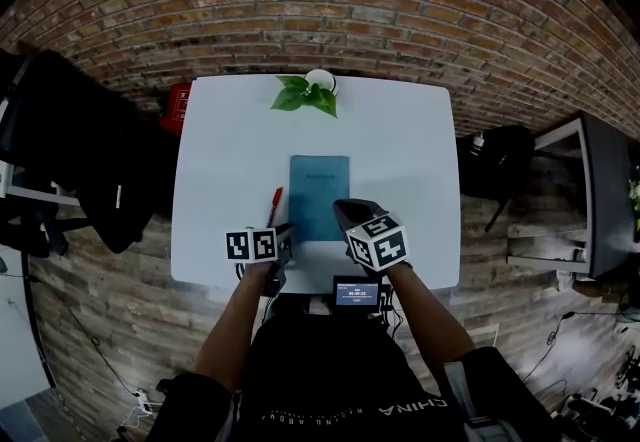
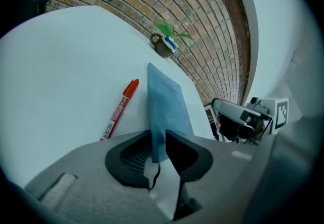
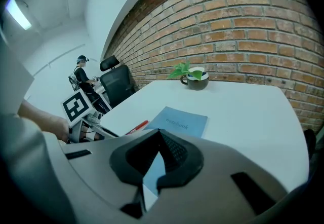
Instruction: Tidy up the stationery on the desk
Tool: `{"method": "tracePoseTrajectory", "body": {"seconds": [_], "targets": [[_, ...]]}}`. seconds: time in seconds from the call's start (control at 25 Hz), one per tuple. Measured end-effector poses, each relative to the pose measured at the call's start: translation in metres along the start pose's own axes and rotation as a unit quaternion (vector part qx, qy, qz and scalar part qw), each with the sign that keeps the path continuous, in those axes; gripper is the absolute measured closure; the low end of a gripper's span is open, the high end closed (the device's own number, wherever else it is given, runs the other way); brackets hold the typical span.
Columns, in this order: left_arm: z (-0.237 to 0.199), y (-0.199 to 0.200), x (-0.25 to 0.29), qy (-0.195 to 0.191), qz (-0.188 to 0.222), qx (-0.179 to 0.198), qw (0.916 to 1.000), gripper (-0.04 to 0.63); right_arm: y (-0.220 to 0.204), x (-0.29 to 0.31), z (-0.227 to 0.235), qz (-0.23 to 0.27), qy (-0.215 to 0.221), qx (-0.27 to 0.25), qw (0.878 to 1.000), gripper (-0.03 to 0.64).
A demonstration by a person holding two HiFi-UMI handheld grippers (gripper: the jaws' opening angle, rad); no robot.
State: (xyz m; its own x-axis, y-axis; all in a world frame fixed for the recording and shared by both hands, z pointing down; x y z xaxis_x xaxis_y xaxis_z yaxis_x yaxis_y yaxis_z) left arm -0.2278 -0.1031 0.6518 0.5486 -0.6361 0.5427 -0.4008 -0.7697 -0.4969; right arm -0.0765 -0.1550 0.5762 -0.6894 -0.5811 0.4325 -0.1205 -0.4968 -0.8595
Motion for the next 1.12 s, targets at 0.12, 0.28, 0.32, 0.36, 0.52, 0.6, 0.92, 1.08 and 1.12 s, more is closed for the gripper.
{"method": "tracePoseTrajectory", "body": {"seconds": [0.12,0.28,0.32,0.36,0.52,0.6,0.92,1.08,1.12], "targets": [[0.0,0.002,-0.005,0.001,0.003,0.022,0.9998,0.488,0.0,0.0,0.0,0.0,0.0,-0.001,1.0,0.606],[0.005,0.01,-0.016,-0.007,0.025,0.054,0.9982,0.483,0.001,-0.001,-0.001,0.002,0.002,-0.003,1.0,0.606],[0.006,0.013,-0.019,-0.006,0.032,0.07,0.997,0.479,0.001,-0.001,-0.002,0.002,0.002,-0.003,1.0,0.606],[0.007,0.016,-0.022,-0.003,0.04,0.088,0.9953,0.477,0.001,-0.001,-0.003,0.002,0.003,-0.004,1.0,0.606],[0.009,0.024,-0.035,0.012,0.063,0.162,0.9846,0.457,0.001,-0.002,-0.006,0.002,0.006,-0.012,1.0,0.606],[0.008,0.026,-0.041,0.025,0.069,0.201,0.9767,0.442,0.0,-0.003,-0.008,0.0,0.008,-0.018,1.0,0.606],[-0.001,0.024,-0.055,0.07,0.068,0.285,0.9534,0.402,-0.001,-0.009,-0.011,-0.002,0.006,-0.024,1.0,0.606],[-0.003,0.029,-0.059,0.08,0.087,0.286,0.9509,0.518,-0.001,-0.009,-0.013,-0.004,0.007,-0.025,1.0,0.606],[-0.003,0.03,-0.06,0.08,0.091,0.283,0.9513,0.553,-0.001,-0.008,-0.015,-0.006,0.008,-0.025,1.0,0.606]]}}
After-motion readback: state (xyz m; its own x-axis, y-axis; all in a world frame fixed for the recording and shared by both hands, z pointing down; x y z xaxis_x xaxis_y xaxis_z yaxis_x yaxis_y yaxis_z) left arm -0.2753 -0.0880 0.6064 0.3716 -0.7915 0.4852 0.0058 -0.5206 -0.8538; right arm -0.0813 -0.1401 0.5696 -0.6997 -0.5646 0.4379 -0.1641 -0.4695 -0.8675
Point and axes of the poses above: the fingertips, and each gripper's own axes: x forward along the fingers, z to its right, y out of its top, the point moved 5 cm from there along -x, backward along the fingers, and after that the axes turned 15 degrees about z, right-handed, at the moved point
